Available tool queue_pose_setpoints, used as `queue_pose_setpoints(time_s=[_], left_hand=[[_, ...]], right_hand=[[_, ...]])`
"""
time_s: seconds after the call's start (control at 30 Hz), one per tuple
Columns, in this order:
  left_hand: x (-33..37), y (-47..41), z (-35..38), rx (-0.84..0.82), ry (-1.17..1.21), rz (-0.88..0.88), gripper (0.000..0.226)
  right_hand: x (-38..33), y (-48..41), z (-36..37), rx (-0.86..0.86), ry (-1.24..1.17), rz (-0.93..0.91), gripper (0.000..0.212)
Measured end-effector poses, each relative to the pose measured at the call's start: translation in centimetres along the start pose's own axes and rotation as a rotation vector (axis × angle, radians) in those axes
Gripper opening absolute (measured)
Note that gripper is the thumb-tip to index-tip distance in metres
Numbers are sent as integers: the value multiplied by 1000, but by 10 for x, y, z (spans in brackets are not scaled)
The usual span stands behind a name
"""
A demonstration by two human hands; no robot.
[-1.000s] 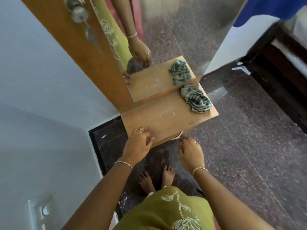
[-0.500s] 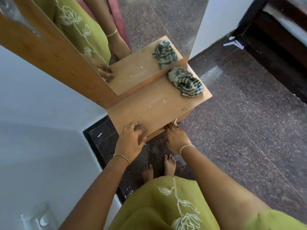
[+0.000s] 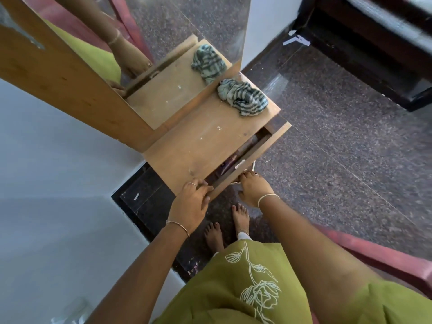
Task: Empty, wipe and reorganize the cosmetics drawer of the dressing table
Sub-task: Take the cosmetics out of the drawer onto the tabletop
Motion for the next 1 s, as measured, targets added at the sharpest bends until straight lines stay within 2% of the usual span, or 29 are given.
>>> queue_pose_setpoints(time_s=[0.17,0.23,0.3,0.43,0.5,0.6,0.7,0.8,1.0], left_hand=[[12,4,21,-186,68,-2,38],[16,3,26,-296,86,17,37],[19,4,30,-373,112,40,35],[24,8,36,-471,205,15,30],[27,11,39,-504,258,-33,25],[30,13,43,-510,323,-120,17],[35,9,46,-523,380,-179,12],[42,-2,48,-528,435,-242,7],[49,-25,57,-667,506,-403,19]], right_hand=[[20,36,8,71,-161,105,39],[25,51,7,210,-210,143,25],[29,69,3,431,-256,160,14],[36,87,-11,716,-309,114,4],[38,86,-22,763,-279,64,14],[43,72,-42,695,-260,2,26],[52,56,-60,567,-143,-81,13],[62,47,-73,435,-42,-141,27],[68,34,-85,254,80,-273,36]])
Point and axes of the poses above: each hand's wrist, its own y-axis away from the middle knuckle, its own z-axis out of the palm, x = y × z, the point moved 2 cm from there along -y, towards the middle knuckle, and after that the axes turned 14 degrees about -y, right-handed, at the moved point
